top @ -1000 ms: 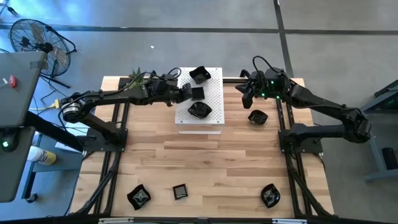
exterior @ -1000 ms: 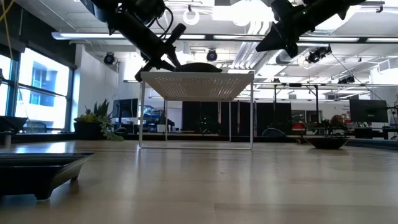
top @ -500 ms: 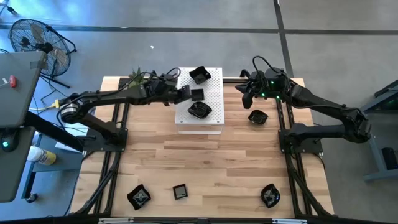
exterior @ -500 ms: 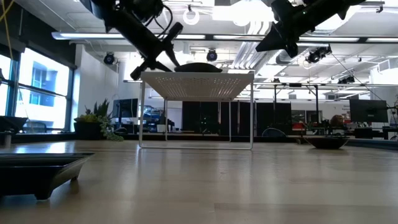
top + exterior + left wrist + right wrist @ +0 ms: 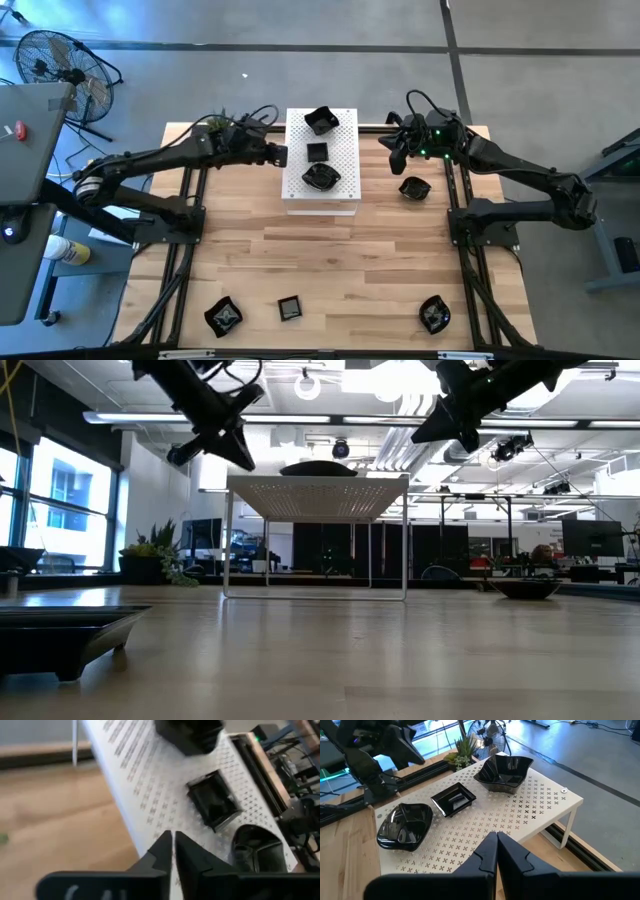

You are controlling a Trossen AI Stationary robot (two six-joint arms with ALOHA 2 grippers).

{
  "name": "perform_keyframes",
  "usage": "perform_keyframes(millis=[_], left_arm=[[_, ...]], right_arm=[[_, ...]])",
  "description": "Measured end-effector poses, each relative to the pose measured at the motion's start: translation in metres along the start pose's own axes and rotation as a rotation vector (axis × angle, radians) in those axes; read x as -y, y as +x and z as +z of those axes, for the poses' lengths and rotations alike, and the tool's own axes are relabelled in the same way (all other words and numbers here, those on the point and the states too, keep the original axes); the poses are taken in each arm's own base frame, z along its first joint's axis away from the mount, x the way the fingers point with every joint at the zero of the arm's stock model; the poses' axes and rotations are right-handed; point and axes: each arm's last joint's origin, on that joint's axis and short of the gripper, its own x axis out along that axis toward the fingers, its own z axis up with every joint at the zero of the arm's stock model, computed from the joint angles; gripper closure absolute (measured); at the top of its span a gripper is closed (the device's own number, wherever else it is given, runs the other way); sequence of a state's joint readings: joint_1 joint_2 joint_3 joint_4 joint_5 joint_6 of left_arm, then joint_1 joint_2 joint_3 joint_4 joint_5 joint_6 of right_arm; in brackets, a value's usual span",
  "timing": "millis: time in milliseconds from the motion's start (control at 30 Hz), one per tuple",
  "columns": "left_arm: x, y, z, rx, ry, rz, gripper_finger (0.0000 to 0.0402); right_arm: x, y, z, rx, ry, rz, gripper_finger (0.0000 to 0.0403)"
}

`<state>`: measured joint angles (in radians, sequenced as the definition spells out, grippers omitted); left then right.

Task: Pick & Place Mini shaped plates
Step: Stack the black leaf-shaped plate on top of the black leaf-shaped plate on the shelf

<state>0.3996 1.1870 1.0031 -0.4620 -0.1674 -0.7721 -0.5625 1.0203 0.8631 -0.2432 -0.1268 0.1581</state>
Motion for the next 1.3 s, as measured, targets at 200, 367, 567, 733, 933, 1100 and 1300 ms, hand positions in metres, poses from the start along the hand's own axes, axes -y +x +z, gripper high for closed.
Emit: perform_keyframes(millis=[200, 367, 567, 733, 933, 1100, 1300], left_arm=[[0.003, -0.003, 0.004, 0.039, 0.130, -0.040, 0.0397], [0.001, 0.000, -0.001, 0.011, 0.185, -0.064, 0.0400], [-0.010, -0.003, -0.011, 0.098, 0.238, -0.097, 0.0401], [-0.020, 0.001, -0.022, 0.158, 0.221, -0.148, 0.0401], [-0.034, -0.001, -0.035, 0.148, 0.213, -0.139, 0.0401], [-0.045, -0.007, -0.044, 0.175, 0.226, -0.125, 0.0401], [-0.060, -0.019, -0.056, 0.203, 0.234, -0.143, 0.0401]], right_arm=[[0.000, 0.000, 0.000, 0.000, 0.001, -0.005, 0.0400], [0.002, 0.000, 0.000, 0.007, 0.093, -0.073, 0.0399], [0.003, 0.000, -0.005, -0.039, 0.161, -0.094, 0.0386], [0.004, -0.001, -0.012, -0.105, 0.234, -0.125, 0.0362], [-0.008, -0.004, -0.021, -0.196, 0.209, -0.062, 0.0324], [-0.019, -0.007, -0.033, -0.305, 0.191, -0.047, 0.0309], [-0.020, -0.012, -0.037, -0.396, 0.249, -0.094, 0.0308]])
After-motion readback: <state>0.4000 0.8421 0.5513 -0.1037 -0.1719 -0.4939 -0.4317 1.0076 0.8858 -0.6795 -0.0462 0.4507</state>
